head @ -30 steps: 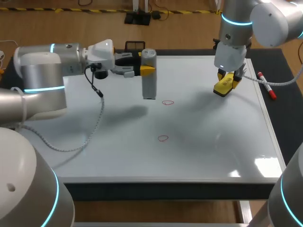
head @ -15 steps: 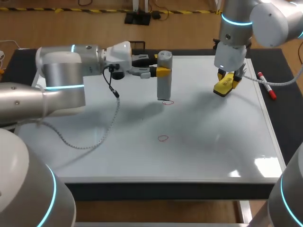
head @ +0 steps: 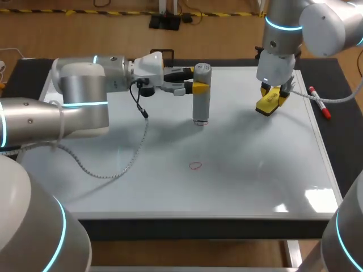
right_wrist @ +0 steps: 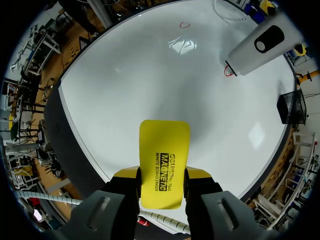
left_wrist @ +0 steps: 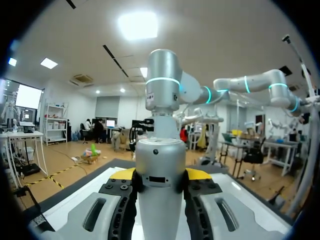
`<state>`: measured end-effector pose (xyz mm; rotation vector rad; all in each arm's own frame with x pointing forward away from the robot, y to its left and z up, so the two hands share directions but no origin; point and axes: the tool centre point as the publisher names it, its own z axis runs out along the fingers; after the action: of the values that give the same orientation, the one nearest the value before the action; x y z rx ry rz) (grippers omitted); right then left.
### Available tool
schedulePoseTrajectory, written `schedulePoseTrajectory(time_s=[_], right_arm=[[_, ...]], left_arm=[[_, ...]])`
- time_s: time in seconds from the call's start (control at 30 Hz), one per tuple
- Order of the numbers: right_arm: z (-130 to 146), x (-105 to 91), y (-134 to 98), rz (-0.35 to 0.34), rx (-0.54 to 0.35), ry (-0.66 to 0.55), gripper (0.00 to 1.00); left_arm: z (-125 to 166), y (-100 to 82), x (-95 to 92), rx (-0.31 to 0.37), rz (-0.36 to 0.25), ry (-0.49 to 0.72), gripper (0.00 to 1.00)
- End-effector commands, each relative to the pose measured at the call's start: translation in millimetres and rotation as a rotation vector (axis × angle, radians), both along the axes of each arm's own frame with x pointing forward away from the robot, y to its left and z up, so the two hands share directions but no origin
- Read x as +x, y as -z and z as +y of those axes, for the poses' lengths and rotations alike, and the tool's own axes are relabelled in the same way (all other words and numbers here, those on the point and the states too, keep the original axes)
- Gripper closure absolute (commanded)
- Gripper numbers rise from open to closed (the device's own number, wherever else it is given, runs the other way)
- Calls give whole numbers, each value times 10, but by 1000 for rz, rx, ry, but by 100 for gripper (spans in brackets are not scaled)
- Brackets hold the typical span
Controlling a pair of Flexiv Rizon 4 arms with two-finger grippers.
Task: Pick up the inspection probe, press it on each red-marked spot on the whiteboard one by one, put down the probe, pick up the eraser, and wipe off all the red marks.
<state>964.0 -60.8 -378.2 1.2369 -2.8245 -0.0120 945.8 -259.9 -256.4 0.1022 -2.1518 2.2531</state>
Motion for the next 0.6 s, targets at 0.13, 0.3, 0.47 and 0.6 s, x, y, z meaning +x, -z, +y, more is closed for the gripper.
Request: schedulePoseTrajectory(time_s=[0.13, 0.3, 0.47, 0.6], right_arm=[[-2, 9, -5, 2, -4, -1, 100], [-2, 9, -5, 2, -4, -1, 100], [-2, 9, -5, 2, -4, -1, 100], [-2, 9, -5, 2, -4, -1, 100]], left_arm=[[-33, 72, 36, 3, 2, 17, 100], [-18, 114, 51, 4, -2, 24, 100], [-2, 150, 66, 4, -4, 33, 100], [-7, 183, 78, 0, -4, 35, 100]])
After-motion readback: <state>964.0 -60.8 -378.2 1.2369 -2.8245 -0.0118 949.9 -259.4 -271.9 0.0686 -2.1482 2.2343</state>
